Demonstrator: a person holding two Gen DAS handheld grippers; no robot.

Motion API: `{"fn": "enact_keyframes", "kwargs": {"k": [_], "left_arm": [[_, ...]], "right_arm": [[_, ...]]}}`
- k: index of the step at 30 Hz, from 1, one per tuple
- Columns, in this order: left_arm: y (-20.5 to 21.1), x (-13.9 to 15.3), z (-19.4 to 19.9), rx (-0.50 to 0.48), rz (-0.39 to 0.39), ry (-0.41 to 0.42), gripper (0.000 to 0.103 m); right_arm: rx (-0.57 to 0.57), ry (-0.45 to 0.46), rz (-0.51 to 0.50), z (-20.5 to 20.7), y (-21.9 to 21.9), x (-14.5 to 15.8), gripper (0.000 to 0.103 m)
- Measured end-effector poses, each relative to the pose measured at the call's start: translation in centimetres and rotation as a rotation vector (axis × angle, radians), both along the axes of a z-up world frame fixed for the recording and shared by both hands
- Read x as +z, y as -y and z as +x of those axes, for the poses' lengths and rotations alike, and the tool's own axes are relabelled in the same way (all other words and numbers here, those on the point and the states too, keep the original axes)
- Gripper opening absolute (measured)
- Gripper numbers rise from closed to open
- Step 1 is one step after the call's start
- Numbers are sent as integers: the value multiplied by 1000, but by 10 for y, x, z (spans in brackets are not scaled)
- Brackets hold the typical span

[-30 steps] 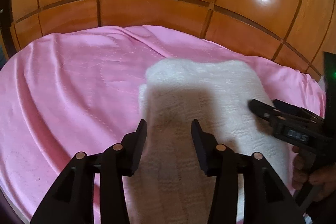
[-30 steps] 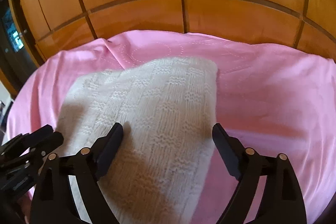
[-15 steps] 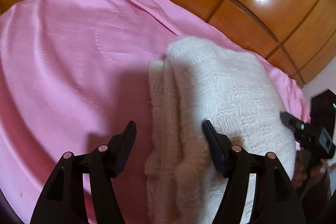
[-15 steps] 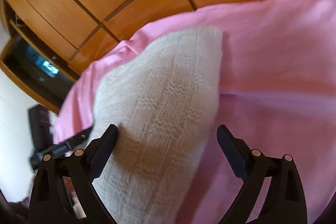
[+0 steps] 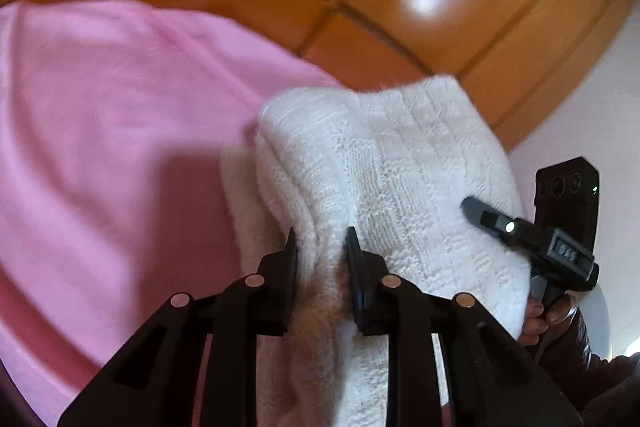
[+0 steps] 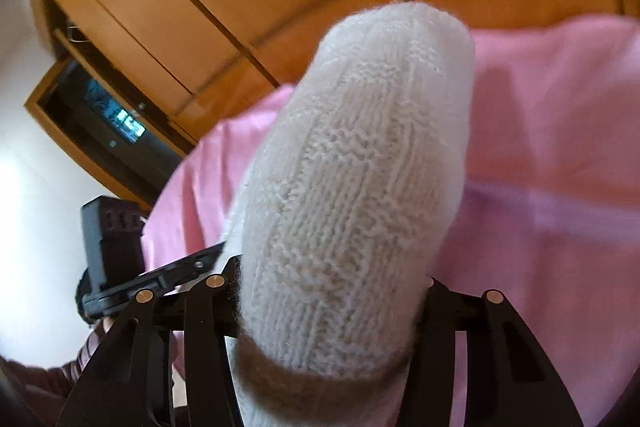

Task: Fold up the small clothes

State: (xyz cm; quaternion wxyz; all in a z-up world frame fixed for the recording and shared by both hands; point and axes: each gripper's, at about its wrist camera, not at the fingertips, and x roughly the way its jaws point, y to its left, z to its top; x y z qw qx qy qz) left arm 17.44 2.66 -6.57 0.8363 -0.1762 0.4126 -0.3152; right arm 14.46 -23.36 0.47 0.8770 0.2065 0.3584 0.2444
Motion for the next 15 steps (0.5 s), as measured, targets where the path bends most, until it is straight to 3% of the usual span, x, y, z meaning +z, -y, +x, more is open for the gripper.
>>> {"fn": "enact_keyframes", "kwargs": {"k": [5, 8, 11, 15], "left_arm": [[92, 37, 17, -150, 13, 76, 20], [158, 52, 33, -229, 42, 114, 21], [219, 51, 46, -295, 75, 114, 21], [293, 25, 58, -355, 157, 72, 21]], "right_arm": [[-121, 95, -5, -25, 71, 39, 48], [-215, 107, -18, -34, 118, 46, 48], [-317, 79, -13, -41, 172, 36, 48], [-459, -47, -31, -43, 236, -11, 50]]}}
